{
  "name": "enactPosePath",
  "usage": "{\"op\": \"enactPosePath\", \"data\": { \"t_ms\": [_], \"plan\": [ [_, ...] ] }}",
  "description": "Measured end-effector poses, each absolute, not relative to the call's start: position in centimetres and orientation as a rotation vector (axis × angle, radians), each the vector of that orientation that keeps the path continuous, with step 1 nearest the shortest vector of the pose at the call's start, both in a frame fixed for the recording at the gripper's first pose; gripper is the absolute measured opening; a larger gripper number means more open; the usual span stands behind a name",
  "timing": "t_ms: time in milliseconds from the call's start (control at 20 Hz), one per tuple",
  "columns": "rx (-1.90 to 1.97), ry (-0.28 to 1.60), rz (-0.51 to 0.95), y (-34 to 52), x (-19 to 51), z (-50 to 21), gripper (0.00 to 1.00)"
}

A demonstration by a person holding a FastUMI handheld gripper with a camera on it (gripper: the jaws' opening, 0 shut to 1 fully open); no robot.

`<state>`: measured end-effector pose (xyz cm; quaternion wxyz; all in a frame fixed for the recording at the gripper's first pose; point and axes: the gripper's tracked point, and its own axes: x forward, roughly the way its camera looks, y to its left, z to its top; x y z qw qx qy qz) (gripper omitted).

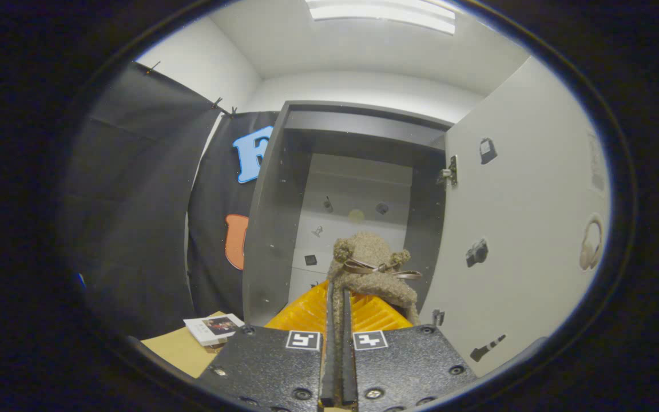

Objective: Open the shoe cabinet door, grab the shoes and put them into the shoe cabinet, then close the shoe cabinet door.

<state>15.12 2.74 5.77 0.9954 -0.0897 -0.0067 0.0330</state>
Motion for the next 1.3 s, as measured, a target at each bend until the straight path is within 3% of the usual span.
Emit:
{"op": "enactPosePath", "data": {
  "t_ms": [750,1300],
  "plan": [
    [-0.154,0.184,-0.099,-3.6,36.1,-5.3,0.08],
    [-0.159,0.325,-0.078,-4.7,42.5,-14.3,0.08]
  ]
}}
